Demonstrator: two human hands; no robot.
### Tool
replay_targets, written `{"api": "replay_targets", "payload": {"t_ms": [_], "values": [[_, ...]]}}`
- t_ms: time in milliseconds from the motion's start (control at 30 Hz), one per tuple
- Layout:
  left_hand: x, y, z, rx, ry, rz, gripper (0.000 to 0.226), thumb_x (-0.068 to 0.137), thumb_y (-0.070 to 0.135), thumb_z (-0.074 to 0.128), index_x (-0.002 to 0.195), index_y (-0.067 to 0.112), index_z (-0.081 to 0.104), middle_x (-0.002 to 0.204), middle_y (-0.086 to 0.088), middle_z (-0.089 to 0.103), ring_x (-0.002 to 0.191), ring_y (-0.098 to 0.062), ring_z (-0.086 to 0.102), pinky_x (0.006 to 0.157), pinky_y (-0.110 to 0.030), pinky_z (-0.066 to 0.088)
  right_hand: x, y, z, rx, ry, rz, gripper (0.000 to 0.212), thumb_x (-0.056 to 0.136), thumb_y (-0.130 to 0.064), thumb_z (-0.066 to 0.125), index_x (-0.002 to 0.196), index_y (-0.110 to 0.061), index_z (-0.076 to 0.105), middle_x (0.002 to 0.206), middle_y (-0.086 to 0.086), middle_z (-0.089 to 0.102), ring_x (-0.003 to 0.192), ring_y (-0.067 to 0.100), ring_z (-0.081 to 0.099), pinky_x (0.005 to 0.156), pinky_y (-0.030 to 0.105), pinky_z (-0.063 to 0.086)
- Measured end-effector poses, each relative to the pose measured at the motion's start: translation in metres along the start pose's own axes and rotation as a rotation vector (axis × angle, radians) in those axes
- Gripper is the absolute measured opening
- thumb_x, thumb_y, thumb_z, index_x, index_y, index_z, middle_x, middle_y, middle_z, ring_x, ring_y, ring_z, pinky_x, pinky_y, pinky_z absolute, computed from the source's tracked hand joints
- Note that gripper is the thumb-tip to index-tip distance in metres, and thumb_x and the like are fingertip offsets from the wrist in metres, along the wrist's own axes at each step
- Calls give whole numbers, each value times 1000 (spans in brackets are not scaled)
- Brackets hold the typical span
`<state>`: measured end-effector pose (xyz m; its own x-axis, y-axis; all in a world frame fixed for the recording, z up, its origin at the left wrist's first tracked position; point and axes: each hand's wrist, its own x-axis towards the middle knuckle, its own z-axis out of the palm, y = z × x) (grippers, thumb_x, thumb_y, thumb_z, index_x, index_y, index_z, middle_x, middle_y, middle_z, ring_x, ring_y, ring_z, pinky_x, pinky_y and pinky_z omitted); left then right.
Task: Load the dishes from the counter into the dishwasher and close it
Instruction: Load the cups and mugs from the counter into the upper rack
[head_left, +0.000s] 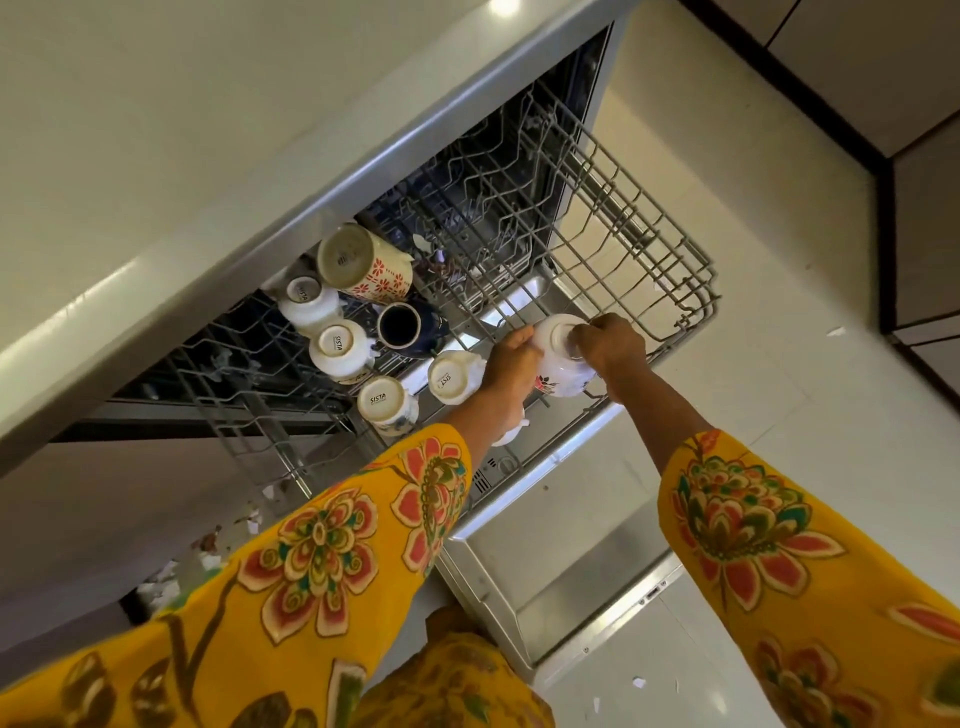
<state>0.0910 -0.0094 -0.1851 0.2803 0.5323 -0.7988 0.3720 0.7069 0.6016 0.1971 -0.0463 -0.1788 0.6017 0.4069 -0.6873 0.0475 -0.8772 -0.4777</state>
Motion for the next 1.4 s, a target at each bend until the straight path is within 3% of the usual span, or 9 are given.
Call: {"api": "replay_targets", "payload": {"t_ms": [167,300,467,700,900,1000,1200,1300,1400], "values": [[1,-4,-1,-11,-21,-23,52,89,-1,40,137,19,44,136,-10,49,122,-29,47,104,-45,39,2,0,5,-8,-18,7,42,90,-19,54,128,-4,49,127,17,54,117,31,51,97,38,45],[-4,-3,-1,-9,-5,-18,46,89,-1,40,132,14,44,132,-16,50,106,-26,49,95,-42,41,2,-1,7,-27,-28,5,42,91,-18,52,131,-6,46,129,16,52,117,31,50,98,38,45],[-6,-3,-4,65,-24,-3,48,90,-1,37,135,16,45,135,-13,49,125,-34,44,102,-44,39,-1,-2,12,-55,-55,-20,34,94,-15,46,124,0,51,122,19,56,111,33,55,98,42,47],[-18,0,-8,6,-81,-40,46,95,1,36,136,17,47,137,-13,50,128,-34,43,106,-43,36,-11,-4,10,-84,-10,-43,38,96,-14,41,131,-1,50,132,18,52,122,35,48,104,41,40],[-32,10,-26,-218,-34,-112,14,99,16,43,105,21,54,100,-2,56,98,-20,48,86,-32,39,-30,-13,8,49,114,-93,33,93,-14,44,120,-6,61,124,13,60,115,33,53,98,37,44],[-43,14,-37,-280,-14,-108,13,100,19,42,109,19,52,83,3,48,88,-16,46,85,-32,37,-42,-19,11,99,123,-109,32,92,-15,45,118,-7,62,124,11,61,114,30,53,90,31,42],[-65,16,-66,-362,44,-56,29,99,26,46,126,18,53,102,0,50,74,-6,41,76,-26,39,-80,-38,33,95,53,-159,29,94,-17,48,118,-10,62,114,15,64,106,31,56,91,34,44],[-83,16,-89,-453,85,-32,31,99,25,47,128,17,53,105,4,52,77,-4,44,65,-22,36,-102,-47,51,83,-2,-208,23,92,-17,48,106,-11,66,87,11,64,87,27,54,69,27,44],[-103,16,-115,-517,128,7,24,99,27,47,121,20,56,103,6,58,76,-2,45,67,-23,37,-127,-59,72,30,-43,-252,27,93,-18,48,109,-6,66,105,17,66,101,34,57,83,33,44]]}}
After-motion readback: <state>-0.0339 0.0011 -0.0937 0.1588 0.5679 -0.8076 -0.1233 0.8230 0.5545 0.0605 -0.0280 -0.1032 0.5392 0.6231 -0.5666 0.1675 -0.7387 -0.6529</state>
